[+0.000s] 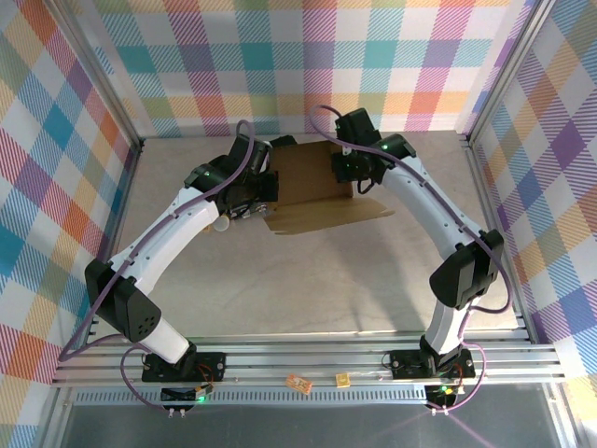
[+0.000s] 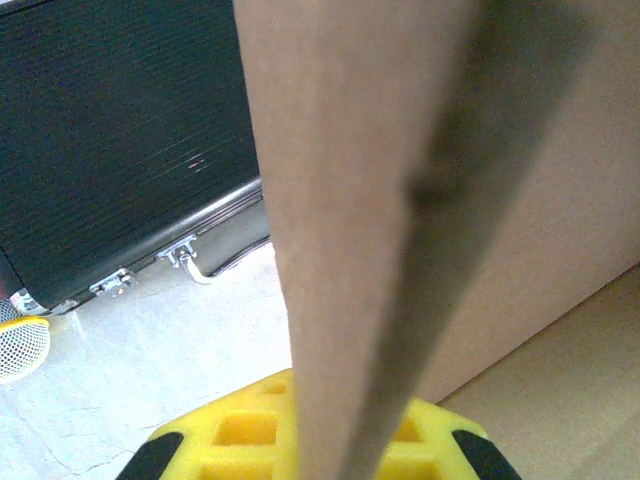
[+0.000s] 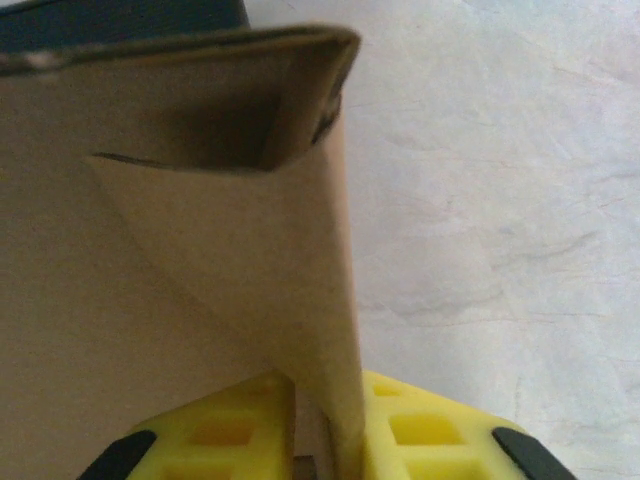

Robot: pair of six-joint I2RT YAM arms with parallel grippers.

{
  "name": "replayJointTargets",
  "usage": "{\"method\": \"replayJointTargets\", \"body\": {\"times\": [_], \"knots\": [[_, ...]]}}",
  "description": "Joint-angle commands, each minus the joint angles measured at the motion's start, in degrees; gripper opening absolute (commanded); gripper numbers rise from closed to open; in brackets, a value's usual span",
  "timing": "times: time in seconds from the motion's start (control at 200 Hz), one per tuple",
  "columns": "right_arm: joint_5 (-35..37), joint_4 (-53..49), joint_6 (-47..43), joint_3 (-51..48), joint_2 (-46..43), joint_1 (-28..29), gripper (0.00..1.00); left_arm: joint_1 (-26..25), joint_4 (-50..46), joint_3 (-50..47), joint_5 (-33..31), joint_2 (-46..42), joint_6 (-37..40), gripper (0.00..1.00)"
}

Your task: Fold the paper box

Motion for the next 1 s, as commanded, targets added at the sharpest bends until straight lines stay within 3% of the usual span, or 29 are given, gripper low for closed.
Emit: {"method": "replayJointTargets", "body": {"times": [0.0, 0.325, 0.42, 0.545, 0.63, 0.995], "knots": [[-5.84, 5.31, -0.49, -0.19, -0.85, -0.29, 0.24, -1.85, 2.88, 1.97, 7.77, -1.49, 1.94, 0.0], [-5.52, 5.67, -2.6, 2.99, 2.1, -1.04, 0.28, -1.85, 2.7, 1.61, 7.82, -1.99, 1.78, 0.0], [-4.54, 5.95, -2.45, 3.08, 2.79, -1.1, 0.16, -1.85, 2.61, 1.61, 7.75, -2.13, 1.83, 0.0], [-2.74, 6.14, -1.99, 3.3, 3.27, -1.03, 0.13, -1.85, 2.61, 1.53, 7.87, -2.26, 1.83, 0.0], [-0.16, 6.13, -1.33, 3.18, 3.42, -0.88, 0.01, -1.85, 2.55, 1.44, 7.69, -2.35, 1.79, 0.0], [27.87, -4.86, -0.1, 10.61, 8.02, 5.88, 0.0, -1.85, 2.22, 2.13, 6.91, -1.52, 1.76, 0.0]]}}
